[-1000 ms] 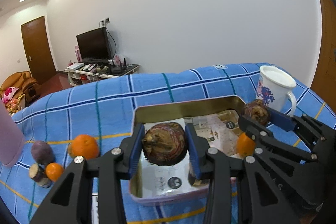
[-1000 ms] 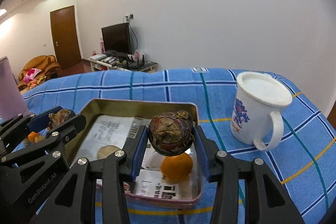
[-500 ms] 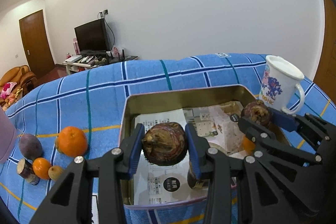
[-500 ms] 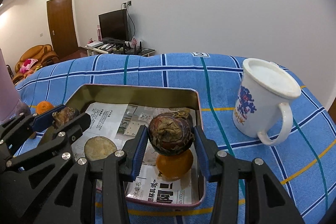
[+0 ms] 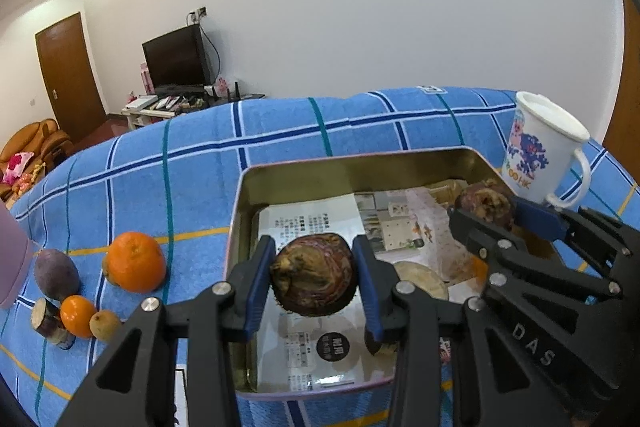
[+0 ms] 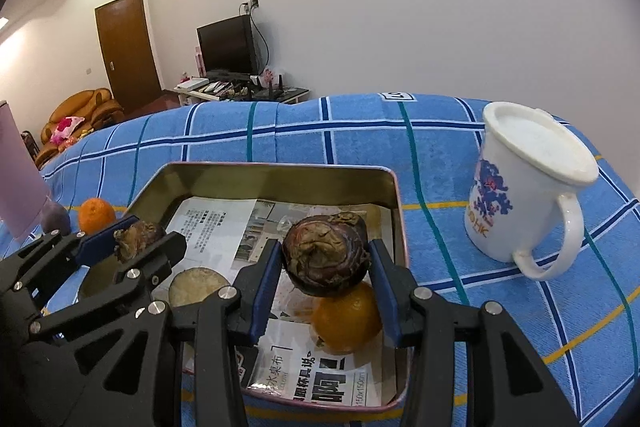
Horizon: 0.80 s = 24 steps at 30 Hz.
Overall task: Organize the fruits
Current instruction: 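Carry both taro bulbs over the pink tin and lower them inside, then open both grippers and withdraw from the tin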
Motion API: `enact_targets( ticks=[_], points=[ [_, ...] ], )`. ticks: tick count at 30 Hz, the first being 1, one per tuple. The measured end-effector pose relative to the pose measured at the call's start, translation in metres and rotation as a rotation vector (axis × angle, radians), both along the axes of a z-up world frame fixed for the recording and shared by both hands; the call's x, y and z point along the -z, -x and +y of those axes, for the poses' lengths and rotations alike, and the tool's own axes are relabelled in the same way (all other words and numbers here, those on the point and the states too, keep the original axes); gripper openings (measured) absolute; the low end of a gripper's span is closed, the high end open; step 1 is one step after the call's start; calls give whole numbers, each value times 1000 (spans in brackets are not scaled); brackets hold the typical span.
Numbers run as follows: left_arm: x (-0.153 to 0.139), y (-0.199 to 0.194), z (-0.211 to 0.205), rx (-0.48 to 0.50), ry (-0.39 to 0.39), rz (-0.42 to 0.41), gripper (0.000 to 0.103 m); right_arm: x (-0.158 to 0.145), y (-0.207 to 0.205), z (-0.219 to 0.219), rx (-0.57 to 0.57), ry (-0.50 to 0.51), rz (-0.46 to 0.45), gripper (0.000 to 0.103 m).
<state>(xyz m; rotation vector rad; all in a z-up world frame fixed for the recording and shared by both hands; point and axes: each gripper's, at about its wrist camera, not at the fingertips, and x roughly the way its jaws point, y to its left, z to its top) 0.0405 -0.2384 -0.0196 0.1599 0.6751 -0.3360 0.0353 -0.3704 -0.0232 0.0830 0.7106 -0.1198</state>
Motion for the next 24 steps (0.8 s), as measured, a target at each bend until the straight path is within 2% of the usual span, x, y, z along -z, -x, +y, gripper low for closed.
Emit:
enact_targets(
  ticks=[10,14,17,20,21,23,24],
  points=[
    [2,-2,4,-14,4,22,44,0,1,-1,-9,-30,-3,49],
    [0,0,7,-36,8,11,56,-2,5,-4,-3,-47,-16,50],
    [-1,2,11,-33,27,11,59,-6,10,-11,4,-86,-43,51],
    [-4,11,6,-4,23,-7,78,-11,15,-22,-6,-189,-83,79],
    [-7,15,4,-3,8,-30,82,-13,18,-24,-11,-225,-109,80],
    [-12,24,-1,0,-21,-89,103,-17,22,-27,-7,-234,-141,80],
    [-15,29,-2,1,-31,-121,103,-20,25,-27,4,-224,-161,80]
  ],
)
